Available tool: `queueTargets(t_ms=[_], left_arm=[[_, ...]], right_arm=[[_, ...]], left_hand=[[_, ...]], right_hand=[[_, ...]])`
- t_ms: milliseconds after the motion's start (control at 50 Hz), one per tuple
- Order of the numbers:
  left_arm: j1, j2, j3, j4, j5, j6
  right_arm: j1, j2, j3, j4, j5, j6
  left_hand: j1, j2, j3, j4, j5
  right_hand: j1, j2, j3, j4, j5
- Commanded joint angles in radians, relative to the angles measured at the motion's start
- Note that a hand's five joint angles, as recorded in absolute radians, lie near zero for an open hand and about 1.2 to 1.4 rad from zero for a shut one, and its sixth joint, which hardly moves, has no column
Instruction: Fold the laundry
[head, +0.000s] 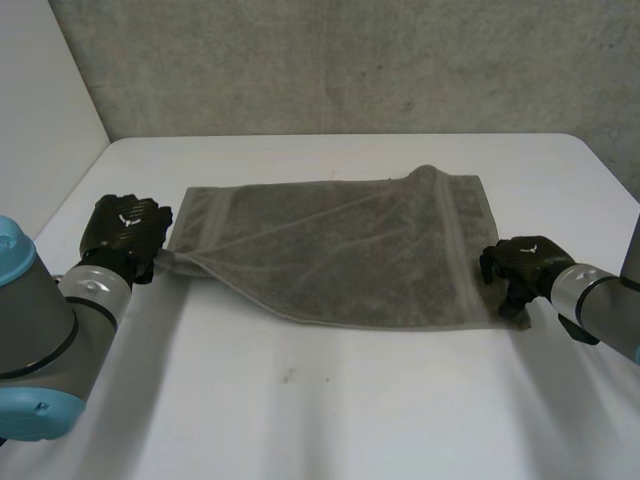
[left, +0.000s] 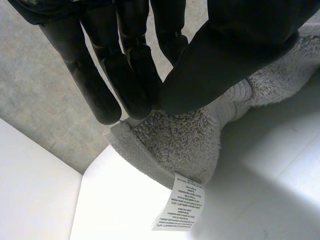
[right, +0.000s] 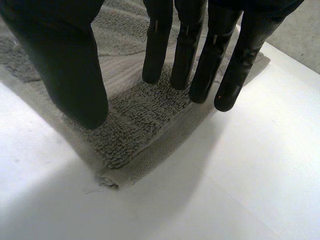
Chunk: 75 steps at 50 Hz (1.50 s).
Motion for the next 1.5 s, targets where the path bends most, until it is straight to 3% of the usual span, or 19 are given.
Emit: queueTargets(t_ms=[20, 720, 960, 1000, 1100, 1240, 1360, 1380, 1500], left_arm=[[-0.001, 0.0, 0.0, 0.0, 0.001, 0.0], [-0.003, 0.0, 0.0, 0.0, 0.001, 0.0], [-0.003, 0.0, 0.0, 0.0, 0.001, 0.0], [-0.003, 0.0, 0.0, 0.0, -0.001, 0.0], [-0.003, 0.0, 0.0, 0.0, -0.001, 0.0], [-0.003, 0.0, 0.0, -0.003, -0.001, 0.003], [-0.003, 0.003, 0.002, -0.012, -0.001, 0.003], [-0.003, 0.003, 0.0, -0.012, -0.001, 0.003], [-0.004, 0.003, 0.0, -0.012, -0.001, 0.003]], right_arm=[[-0.003, -0.02, 0.018, 0.061, -0.006, -0.001], [0.013, 0.046, 0.006, -0.068, -0.006, -0.001], [0.013, 0.057, 0.005, -0.109, -0.004, -0.003], [0.013, 0.069, 0.005, -0.109, -0.006, -0.005], [0.014, 0.077, -0.002, -0.108, -0.002, -0.009], [0.011, 0.043, -0.011, -0.056, -0.002, -0.006], [-0.001, -0.006, -0.023, 0.136, -0.013, -0.035], [-0.007, -0.015, -0.019, 0.136, -0.019, -0.029], [-0.012, -0.043, 0.024, 0.087, -0.018, -0.026]], left_hand=[[0.193, 0.179, 0.18, 0.179, 0.18], [0.193, 0.179, 0.18, 0.179, 0.18], [0.193, 0.179, 0.18, 0.179, 0.18], [0.193, 0.179, 0.18, 0.179, 0.18], [0.193, 0.179, 0.18, 0.179, 0.18], [0.193, 0.179, 0.18, 0.179, 0.18], [0.193, 0.179, 0.18, 0.179, 0.18], [0.193, 0.179, 0.18, 0.179, 0.18], [0.193, 0.179, 0.18, 0.179, 0.18]], right_hand=[[0.131, 0.039, 0.072, 0.054, 0.044], [0.351, 0.259, 0.292, 0.274, 0.264], [0.666, 0.573, 0.606, 0.589, 0.578], [0.811, 0.718, 0.751, 0.734, 0.723], [0.811, 0.719, 0.752, 0.734, 0.724], [0.811, 0.719, 0.752, 0.734, 0.724], [0.811, 0.719, 0.752, 0.734, 0.724], [0.388, 0.295, 0.329, 0.311, 0.301], [0.094, 0.001, 0.034, 0.016, 0.006]])
